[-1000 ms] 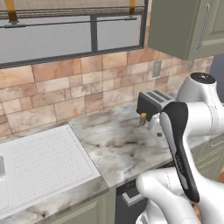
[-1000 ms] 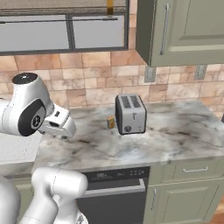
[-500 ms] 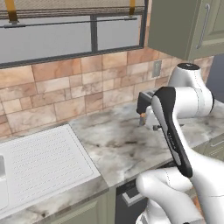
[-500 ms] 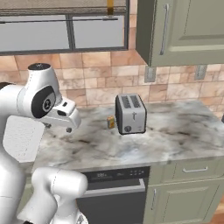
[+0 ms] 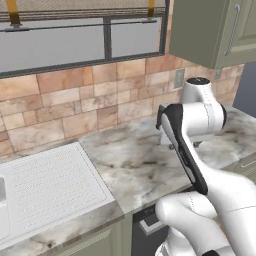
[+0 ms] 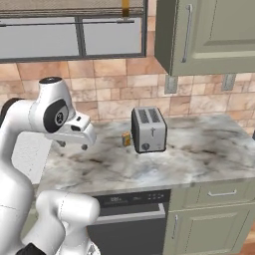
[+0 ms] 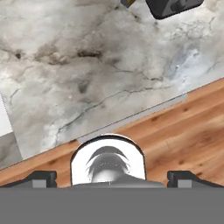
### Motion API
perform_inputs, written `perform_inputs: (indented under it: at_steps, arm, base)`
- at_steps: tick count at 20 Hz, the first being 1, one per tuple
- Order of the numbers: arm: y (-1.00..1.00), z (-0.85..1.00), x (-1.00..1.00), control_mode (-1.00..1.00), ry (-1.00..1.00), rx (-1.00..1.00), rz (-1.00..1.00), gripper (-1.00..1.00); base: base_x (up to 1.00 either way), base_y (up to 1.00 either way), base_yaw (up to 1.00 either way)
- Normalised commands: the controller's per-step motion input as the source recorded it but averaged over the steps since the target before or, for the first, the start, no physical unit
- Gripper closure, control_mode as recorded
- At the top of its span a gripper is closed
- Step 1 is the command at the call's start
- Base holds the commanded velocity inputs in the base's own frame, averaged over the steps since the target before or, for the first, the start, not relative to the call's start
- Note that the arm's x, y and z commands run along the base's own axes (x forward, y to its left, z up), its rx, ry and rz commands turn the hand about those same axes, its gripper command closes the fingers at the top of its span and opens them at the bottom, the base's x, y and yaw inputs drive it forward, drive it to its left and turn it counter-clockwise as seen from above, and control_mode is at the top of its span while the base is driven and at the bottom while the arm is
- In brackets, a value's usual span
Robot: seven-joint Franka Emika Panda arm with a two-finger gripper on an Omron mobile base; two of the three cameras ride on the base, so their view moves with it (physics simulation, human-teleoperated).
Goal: Move the drinks to the dining counter.
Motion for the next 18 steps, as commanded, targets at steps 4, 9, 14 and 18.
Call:
perform_inputs:
  at_steps: [4,9,14,18]
  arm:
    - [0.0,-0.18,0.31,-1.0,0.0,-0.06,-0.01,-1.0]
    - [0.0,0.0,0.31,-1.0,0.02,0.0,-0.02,-1.0]
    - [0.0,0.0,0.41,-1.0,0.05,0.0,-0.04,-1.0]
    - [0.0,-0.04,0.46,-1.0,0.01,0.0,-0.05,-1.0]
  base:
    - [0.0,0.0,0.0]
    - [0.0,0.0,0.0]
    - [0.0,0.0,0.0]
    - [0.0,0.0,0.0]
